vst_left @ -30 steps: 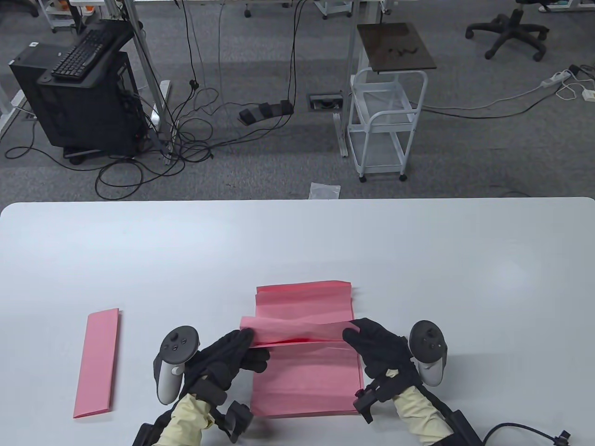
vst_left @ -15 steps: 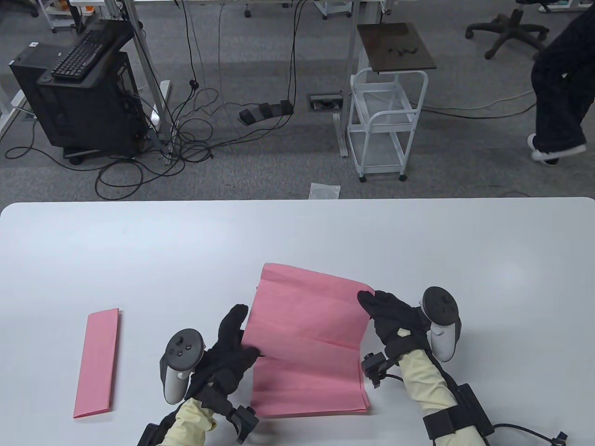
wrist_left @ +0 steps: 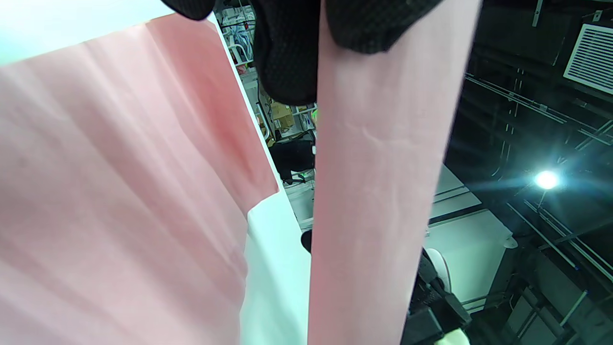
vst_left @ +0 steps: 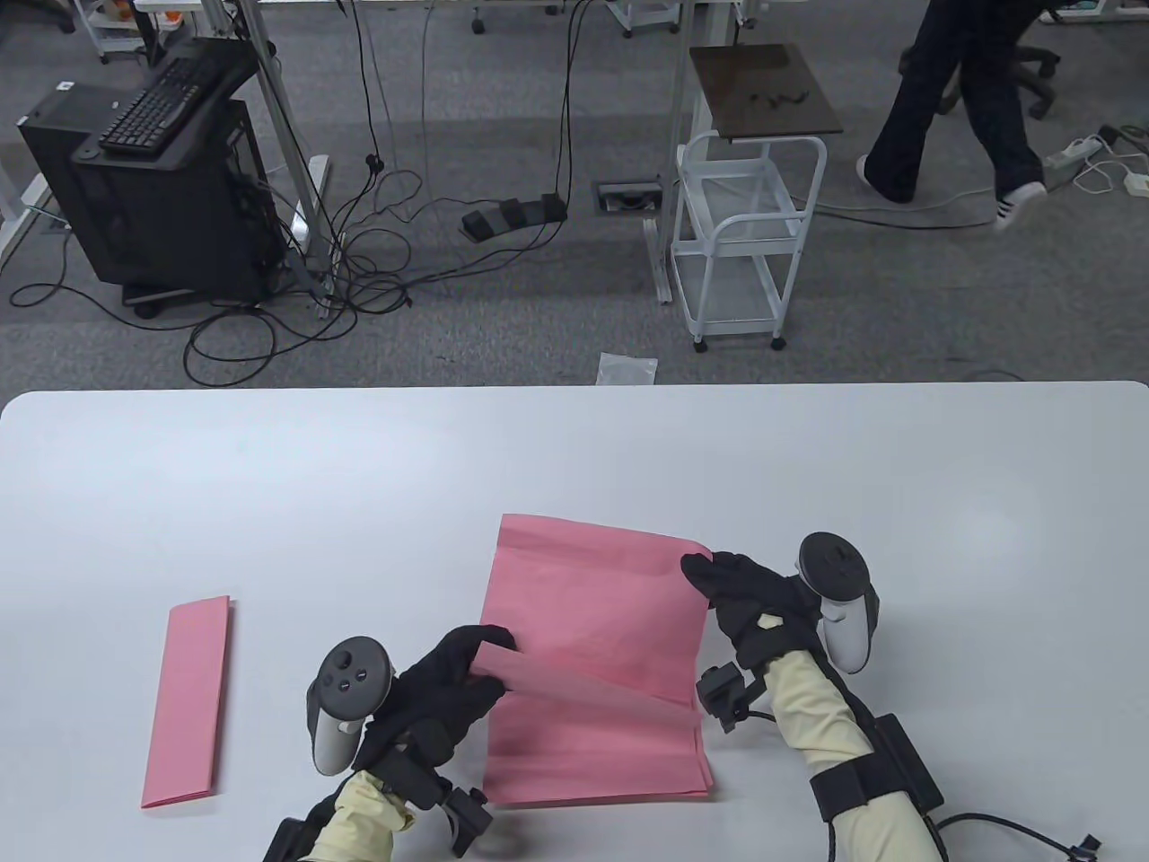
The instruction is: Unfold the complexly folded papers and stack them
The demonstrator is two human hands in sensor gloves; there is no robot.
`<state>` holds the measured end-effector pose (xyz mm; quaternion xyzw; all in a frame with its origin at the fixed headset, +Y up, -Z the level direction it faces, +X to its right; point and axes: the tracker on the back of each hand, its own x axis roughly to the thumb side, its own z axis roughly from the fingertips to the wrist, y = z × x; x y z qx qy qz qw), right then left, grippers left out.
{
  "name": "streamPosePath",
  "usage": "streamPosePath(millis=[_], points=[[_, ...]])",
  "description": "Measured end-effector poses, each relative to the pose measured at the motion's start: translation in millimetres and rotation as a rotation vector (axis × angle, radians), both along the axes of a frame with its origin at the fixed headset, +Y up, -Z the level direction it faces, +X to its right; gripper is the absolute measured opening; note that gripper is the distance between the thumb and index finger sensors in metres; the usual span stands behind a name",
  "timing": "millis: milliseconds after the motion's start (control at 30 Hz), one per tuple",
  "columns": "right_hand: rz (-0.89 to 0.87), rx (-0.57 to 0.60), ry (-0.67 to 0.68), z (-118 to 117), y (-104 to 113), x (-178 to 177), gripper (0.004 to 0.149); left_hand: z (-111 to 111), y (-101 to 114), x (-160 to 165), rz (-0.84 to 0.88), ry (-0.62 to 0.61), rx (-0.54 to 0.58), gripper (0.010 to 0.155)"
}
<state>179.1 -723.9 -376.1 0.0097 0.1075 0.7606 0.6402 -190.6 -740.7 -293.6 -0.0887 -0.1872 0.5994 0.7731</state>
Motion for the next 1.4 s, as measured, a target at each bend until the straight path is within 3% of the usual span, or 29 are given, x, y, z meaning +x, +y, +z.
streamPosePath(millis=[133, 367, 500, 600, 700, 767, 833, 867, 1033, 1167, 1300, 1333, 1400], points=[[0.013, -0.005, -0.005, -3, 4, 1, 0.041, -2, 1, -1, -0.055, -0.007, 0.015, 0.029], [-0.009, -0.021, -0.059, -12, 11, 15, 0.041, -5, -3, -2, -0.268, -0.116, -0.059, 0.032], [-0.011, -0.02, -0.064, -13, 10, 12, 0.041, -8, -8, 2, -0.247, -0.222, -0.136, 0.034], [0.008, -0.023, -0.058, -15, 8, 9, 0.041, -6, -10, 2, -0.206, -0.227, -0.153, 0.035], [0.008, -0.028, -0.068, -16, 7, 7, 0.041, -6, -9, 0, -0.179, -0.269, -0.154, 0.04], [0.008, -0.034, -0.062, -16, 7, 6, 0.041, -5, -10, 0, -0.153, -0.312, -0.168, 0.055], [0.03, -0.036, -0.067, -16, 8, 6, 0.041, -4, -11, 0, -0.11, -0.298, -0.191, 0.068], [0.04, -0.037, -0.069, -16, 8, 6, 0.041, -3, -12, 1, -0.096, -0.281, -0.204, 0.068], [0.053, -0.028, -0.081, -17, 12, 4, 0.041, -5, -14, 3, -0.198, -0.185, -0.184, 0.04], [0.061, -0.025, -0.095, -19, 15, 8, 0.041, -4, -13, 6, -0.297, -0.176, -0.143, 0.061], [0.084, -0.021, -0.095, -19, 15, 9, 0.041, -2, -10, 12, -0.321, -0.16, -0.106, 0.071], [0.086, -0.023, -0.098, -19, 15, 9, 0.041, -1, -8, 13, -0.356, -0.146, -0.078, 0.067], [0.095, -0.027, -0.09, -20, 14, 9, 0.041, 1, -5, 15, -0.424, -0.12, -0.032, 0.044]])
